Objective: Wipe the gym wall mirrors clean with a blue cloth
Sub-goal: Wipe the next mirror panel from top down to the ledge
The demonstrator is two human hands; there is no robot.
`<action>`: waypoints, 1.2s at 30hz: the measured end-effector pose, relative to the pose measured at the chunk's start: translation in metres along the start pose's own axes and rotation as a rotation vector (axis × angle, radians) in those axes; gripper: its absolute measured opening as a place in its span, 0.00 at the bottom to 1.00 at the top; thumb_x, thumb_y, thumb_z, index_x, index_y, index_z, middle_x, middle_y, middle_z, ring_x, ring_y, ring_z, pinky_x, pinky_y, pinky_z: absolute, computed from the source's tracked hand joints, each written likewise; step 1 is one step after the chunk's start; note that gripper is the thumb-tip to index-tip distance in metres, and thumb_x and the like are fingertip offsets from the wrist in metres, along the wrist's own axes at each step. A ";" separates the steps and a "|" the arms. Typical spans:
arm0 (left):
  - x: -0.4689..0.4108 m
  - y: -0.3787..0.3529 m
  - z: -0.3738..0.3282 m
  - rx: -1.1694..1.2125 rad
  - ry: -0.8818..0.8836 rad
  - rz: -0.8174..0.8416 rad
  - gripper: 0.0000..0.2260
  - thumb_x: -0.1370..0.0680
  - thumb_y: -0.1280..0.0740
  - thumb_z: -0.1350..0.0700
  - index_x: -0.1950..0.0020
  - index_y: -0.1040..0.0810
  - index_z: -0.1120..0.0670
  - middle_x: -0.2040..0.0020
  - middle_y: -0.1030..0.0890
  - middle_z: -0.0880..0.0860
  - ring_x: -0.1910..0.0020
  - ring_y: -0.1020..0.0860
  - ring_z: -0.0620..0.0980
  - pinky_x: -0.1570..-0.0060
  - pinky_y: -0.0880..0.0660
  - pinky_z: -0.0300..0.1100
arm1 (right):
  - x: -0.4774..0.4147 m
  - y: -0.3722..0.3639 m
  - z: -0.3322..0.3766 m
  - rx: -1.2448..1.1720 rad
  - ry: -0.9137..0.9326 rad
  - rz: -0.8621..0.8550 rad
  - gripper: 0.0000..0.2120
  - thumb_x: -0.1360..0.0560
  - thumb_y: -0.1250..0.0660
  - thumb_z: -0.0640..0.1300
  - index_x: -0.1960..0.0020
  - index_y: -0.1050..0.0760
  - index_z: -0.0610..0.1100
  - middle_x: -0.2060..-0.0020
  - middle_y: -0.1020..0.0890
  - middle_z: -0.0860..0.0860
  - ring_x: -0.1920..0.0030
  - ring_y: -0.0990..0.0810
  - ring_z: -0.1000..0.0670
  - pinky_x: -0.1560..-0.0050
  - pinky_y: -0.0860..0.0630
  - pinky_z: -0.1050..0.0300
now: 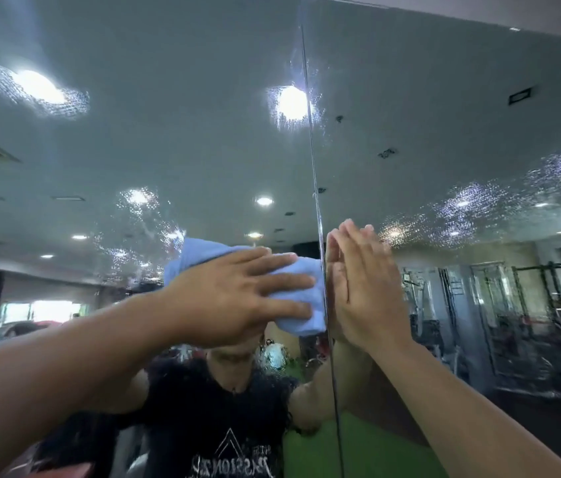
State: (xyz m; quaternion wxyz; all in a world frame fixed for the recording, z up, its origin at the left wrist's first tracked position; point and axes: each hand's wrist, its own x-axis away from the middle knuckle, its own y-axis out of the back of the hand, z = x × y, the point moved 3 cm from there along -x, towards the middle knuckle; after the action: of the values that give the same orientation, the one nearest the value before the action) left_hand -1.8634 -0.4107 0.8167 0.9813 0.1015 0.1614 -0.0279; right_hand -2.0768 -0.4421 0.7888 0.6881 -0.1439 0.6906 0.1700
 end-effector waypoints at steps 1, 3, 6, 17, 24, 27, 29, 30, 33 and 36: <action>-0.003 0.002 0.008 -0.012 0.011 -0.015 0.25 0.26 0.26 0.52 0.31 0.29 0.43 0.26 0.27 0.52 0.28 0.28 0.61 0.31 0.31 0.59 | 0.002 -0.003 -0.001 0.036 0.009 0.014 0.26 0.15 0.53 0.51 0.18 0.43 0.47 0.18 0.42 0.51 0.17 0.51 0.50 0.18 0.58 0.51; -0.015 0.006 0.033 -0.053 0.101 -0.076 0.21 0.22 0.35 0.51 0.29 0.32 0.42 0.26 0.27 0.52 0.29 0.28 0.61 0.31 0.31 0.59 | 0.006 -0.008 -0.002 0.086 0.017 0.015 0.27 0.15 0.54 0.51 0.17 0.47 0.49 0.18 0.45 0.53 0.17 0.53 0.51 0.19 0.60 0.52; -0.034 0.012 0.065 -0.066 0.316 -0.127 0.18 0.22 0.41 0.52 0.32 0.27 0.45 0.28 0.25 0.54 0.31 0.26 0.64 0.39 0.24 0.60 | 0.007 -0.009 -0.003 0.098 0.014 -0.008 0.27 0.16 0.53 0.50 0.17 0.44 0.49 0.18 0.43 0.53 0.17 0.52 0.51 0.18 0.56 0.47; 0.003 -0.009 -0.057 0.027 0.153 -0.042 0.19 0.22 0.43 0.55 0.33 0.22 0.47 0.27 0.27 0.55 0.27 0.30 0.63 0.32 0.29 0.60 | 0.006 -0.006 -0.006 0.060 0.019 0.036 0.27 0.15 0.54 0.50 0.17 0.46 0.50 0.18 0.48 0.56 0.17 0.54 0.54 0.19 0.61 0.54; 0.000 -0.006 -0.015 -0.038 0.072 -0.011 0.22 0.24 0.39 0.52 0.30 0.25 0.44 0.25 0.28 0.54 0.27 0.29 0.62 0.29 0.33 0.59 | 0.006 -0.007 -0.005 0.074 0.005 0.017 0.27 0.15 0.53 0.50 0.17 0.46 0.51 0.17 0.46 0.55 0.17 0.54 0.54 0.19 0.60 0.54; -0.016 0.007 0.032 -0.064 0.300 -0.102 0.21 0.25 0.34 0.59 0.33 0.21 0.49 0.29 0.24 0.56 0.31 0.26 0.65 0.38 0.25 0.60 | 0.007 -0.007 -0.004 0.084 0.012 0.001 0.28 0.17 0.53 0.49 0.17 0.43 0.49 0.18 0.44 0.54 0.17 0.52 0.53 0.18 0.59 0.52; -0.022 0.013 0.044 -0.049 0.417 -0.126 0.20 0.26 0.32 0.59 0.34 0.20 0.50 0.30 0.23 0.56 0.32 0.25 0.67 0.41 0.24 0.60 | 0.007 -0.007 -0.004 0.084 0.014 0.013 0.28 0.17 0.53 0.49 0.17 0.44 0.49 0.17 0.44 0.54 0.17 0.52 0.53 0.18 0.58 0.51; -0.023 0.013 0.041 -0.055 0.440 -0.136 0.21 0.26 0.32 0.59 0.33 0.21 0.50 0.29 0.24 0.56 0.32 0.26 0.67 0.41 0.24 0.59 | 0.007 -0.007 -0.005 0.080 0.014 0.014 0.28 0.17 0.53 0.49 0.17 0.44 0.49 0.17 0.44 0.54 0.17 0.52 0.53 0.18 0.58 0.50; -0.018 0.005 0.011 -0.067 0.404 -0.125 0.22 0.25 0.36 0.58 0.31 0.23 0.47 0.26 0.27 0.56 0.29 0.29 0.66 0.37 0.31 0.57 | 0.007 -0.006 -0.005 0.072 0.006 0.011 0.28 0.17 0.53 0.49 0.17 0.44 0.50 0.17 0.44 0.54 0.17 0.53 0.54 0.18 0.59 0.52; -0.001 -0.005 -0.032 -0.020 0.257 -0.069 0.22 0.25 0.41 0.58 0.31 0.25 0.46 0.25 0.29 0.56 0.26 0.32 0.64 0.31 0.34 0.57 | 0.007 -0.006 -0.005 0.083 0.011 0.024 0.27 0.16 0.54 0.50 0.17 0.45 0.50 0.17 0.46 0.54 0.18 0.55 0.54 0.19 0.61 0.55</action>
State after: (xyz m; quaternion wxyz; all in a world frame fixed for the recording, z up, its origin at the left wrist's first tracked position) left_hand -1.8750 -0.4092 0.7867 0.9520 0.0888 0.2893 -0.0469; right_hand -2.0790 -0.4500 0.7813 0.6874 -0.1079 0.7027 0.1484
